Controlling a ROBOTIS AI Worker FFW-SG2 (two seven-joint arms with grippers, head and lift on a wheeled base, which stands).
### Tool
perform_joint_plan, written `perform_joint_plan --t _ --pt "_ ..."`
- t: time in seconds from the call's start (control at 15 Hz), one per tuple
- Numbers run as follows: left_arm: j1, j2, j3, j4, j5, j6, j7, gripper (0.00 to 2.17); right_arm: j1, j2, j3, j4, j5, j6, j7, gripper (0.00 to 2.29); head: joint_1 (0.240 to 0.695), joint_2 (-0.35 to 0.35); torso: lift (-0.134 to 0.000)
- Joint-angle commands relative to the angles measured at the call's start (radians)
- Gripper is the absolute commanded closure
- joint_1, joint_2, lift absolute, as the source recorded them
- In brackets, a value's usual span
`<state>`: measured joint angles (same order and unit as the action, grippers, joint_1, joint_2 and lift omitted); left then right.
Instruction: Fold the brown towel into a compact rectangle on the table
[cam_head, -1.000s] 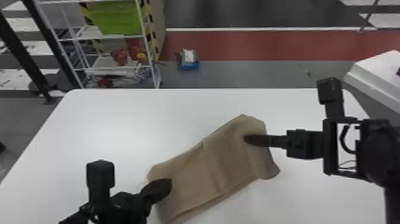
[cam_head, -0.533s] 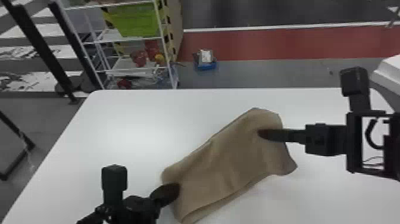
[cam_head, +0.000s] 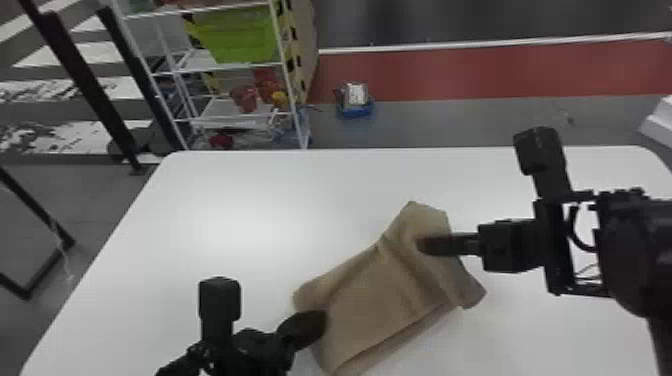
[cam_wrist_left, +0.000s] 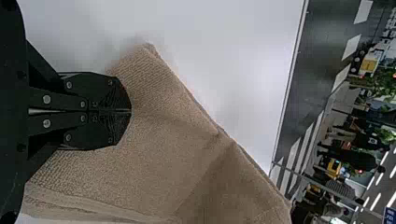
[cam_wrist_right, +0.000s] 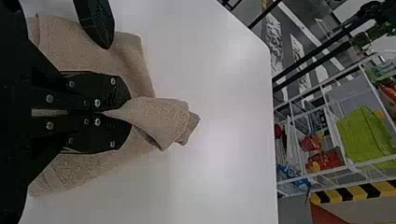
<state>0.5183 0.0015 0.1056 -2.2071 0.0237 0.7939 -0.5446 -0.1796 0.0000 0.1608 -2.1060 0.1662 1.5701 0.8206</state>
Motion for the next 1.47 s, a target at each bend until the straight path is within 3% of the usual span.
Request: perform_joint_plan --t 0.0,0.53,1.4 --pt "0.0 -0.004 -0.001 0.001 0.001 -0.006 0.0 1.82 -0.009 0.001 0.052 0.014 0.023 0.002 -0.001 1.3 0.695 0.166 -0.124" --pt "-0.001 -0.004 -0.018 0.004 0.002 -0.006 0.002 1.82 -0.038 0.001 0.163 0.072 0.042 0.002 -0.034 1.3 0.695 0.212 -0.124" --pt "-0.024 -0.004 -0.11 0.018 -0.007 -0.006 0.025 1.82 -0.072 0.001 0.266 0.159 -0.019 0.002 -0.112 1.3 0.695 0.216 -0.124"
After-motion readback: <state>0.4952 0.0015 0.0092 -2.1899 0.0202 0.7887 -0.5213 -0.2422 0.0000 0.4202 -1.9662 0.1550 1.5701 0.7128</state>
